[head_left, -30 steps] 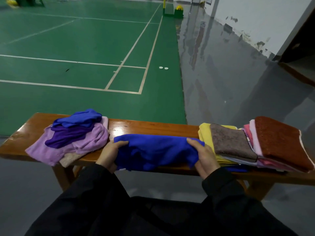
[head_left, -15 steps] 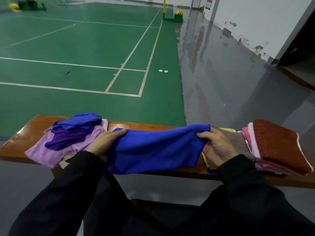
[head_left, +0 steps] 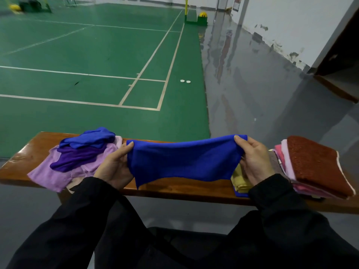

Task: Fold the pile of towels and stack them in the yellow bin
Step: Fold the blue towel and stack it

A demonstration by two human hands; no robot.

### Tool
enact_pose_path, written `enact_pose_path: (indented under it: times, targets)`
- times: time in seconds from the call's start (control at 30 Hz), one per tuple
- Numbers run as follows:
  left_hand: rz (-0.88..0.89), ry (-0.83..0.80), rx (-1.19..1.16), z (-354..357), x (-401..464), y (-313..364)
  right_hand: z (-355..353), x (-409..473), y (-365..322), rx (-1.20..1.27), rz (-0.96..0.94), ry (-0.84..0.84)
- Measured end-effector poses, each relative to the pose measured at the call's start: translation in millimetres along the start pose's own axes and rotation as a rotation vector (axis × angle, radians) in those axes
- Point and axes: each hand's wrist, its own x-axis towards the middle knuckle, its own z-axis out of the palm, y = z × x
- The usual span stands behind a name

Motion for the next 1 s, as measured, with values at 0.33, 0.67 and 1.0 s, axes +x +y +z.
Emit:
enact_pose_path:
  times: [0.33, 0.67, 1.0]
  targets:
    - [0.414, 0.2, 0.242, 12, -19, 11, -1, -15, -24, 0.132, -0.162, 0.005]
    - [0.506, 0.261, 0.394, 2, 28, 10, 9, 22, -7, 0.069, -0.067, -0.124]
    - [0.06, 0.432, 1.276, -82, 126, -51, 22, 96, 123, -0.687, 0.266, 0.003]
